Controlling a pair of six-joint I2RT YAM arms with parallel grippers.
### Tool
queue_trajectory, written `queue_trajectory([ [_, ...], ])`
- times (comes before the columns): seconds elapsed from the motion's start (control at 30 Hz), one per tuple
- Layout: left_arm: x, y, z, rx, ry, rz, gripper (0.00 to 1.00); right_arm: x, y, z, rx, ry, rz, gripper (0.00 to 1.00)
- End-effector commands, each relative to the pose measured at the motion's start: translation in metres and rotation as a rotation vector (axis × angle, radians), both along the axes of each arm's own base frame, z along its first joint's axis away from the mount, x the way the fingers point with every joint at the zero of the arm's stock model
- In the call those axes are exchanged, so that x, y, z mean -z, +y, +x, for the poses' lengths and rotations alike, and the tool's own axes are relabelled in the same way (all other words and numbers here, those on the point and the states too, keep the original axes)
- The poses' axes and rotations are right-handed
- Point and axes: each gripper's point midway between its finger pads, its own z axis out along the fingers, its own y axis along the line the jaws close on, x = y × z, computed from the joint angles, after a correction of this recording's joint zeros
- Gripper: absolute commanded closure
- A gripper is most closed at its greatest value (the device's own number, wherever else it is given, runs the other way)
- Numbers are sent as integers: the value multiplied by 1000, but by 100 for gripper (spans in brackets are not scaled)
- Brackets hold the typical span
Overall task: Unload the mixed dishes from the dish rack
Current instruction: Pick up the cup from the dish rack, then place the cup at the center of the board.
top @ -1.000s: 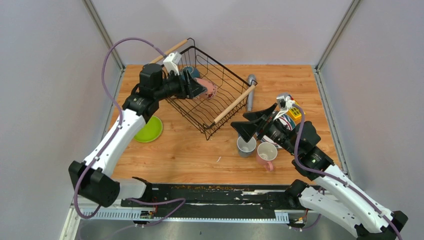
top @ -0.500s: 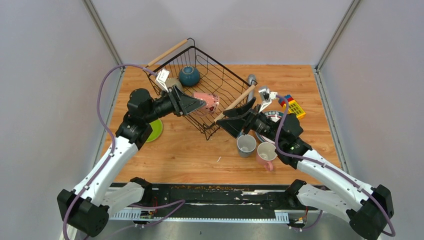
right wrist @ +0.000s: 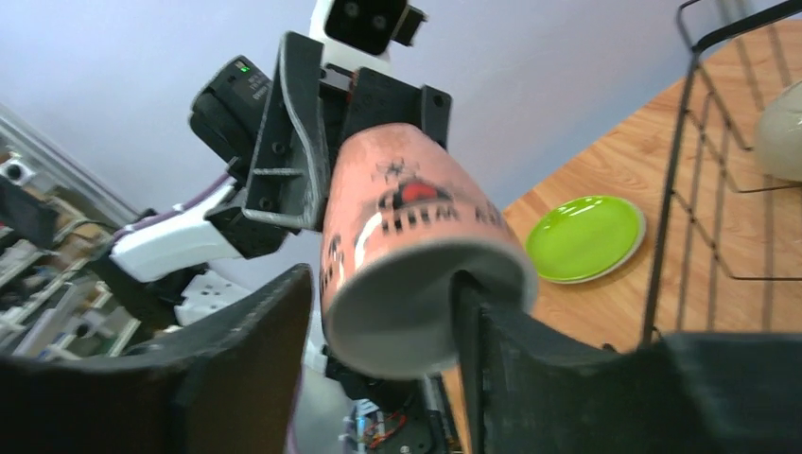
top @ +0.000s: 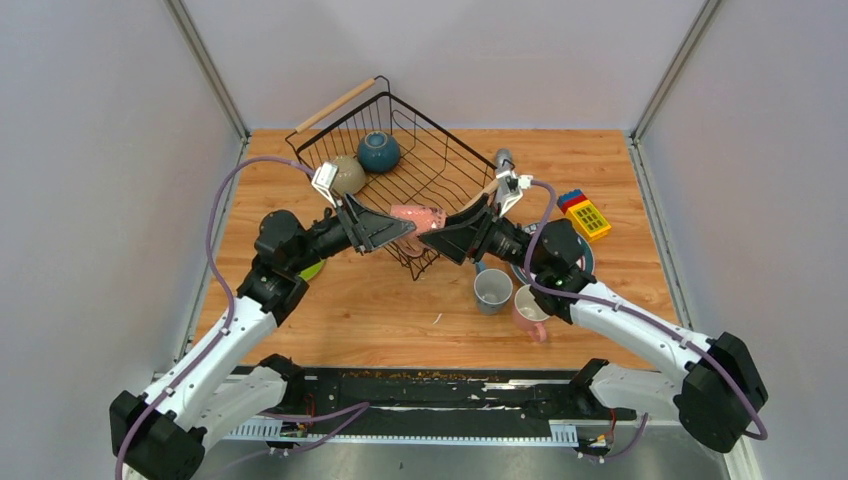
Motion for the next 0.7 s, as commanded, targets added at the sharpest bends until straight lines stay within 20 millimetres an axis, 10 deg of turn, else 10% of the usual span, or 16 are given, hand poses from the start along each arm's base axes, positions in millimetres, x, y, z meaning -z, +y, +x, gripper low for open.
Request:
queue_trajectory([
  [0.0, -28, 0, -17, 25, -77, -96, 80, -36, 3, -15, -93, -83, 96, 57],
  [0.17, -18, 1, -17, 10, -70, -80, 76, -31, 4, -19, -112, -77, 82, 100],
  [0.3, -11, 6, -16, -25, -80, -38, 60, -28, 1, -23, -111, -76, 47, 100],
  [0.47, 6, 19, -10, -125, -98, 82, 14, -23, -7, -28, -87, -61, -52, 100],
  [0.67, 28, 47, -4, -262, -134, 305, 0, -9, -23, -31, -23, 14, -204, 100],
])
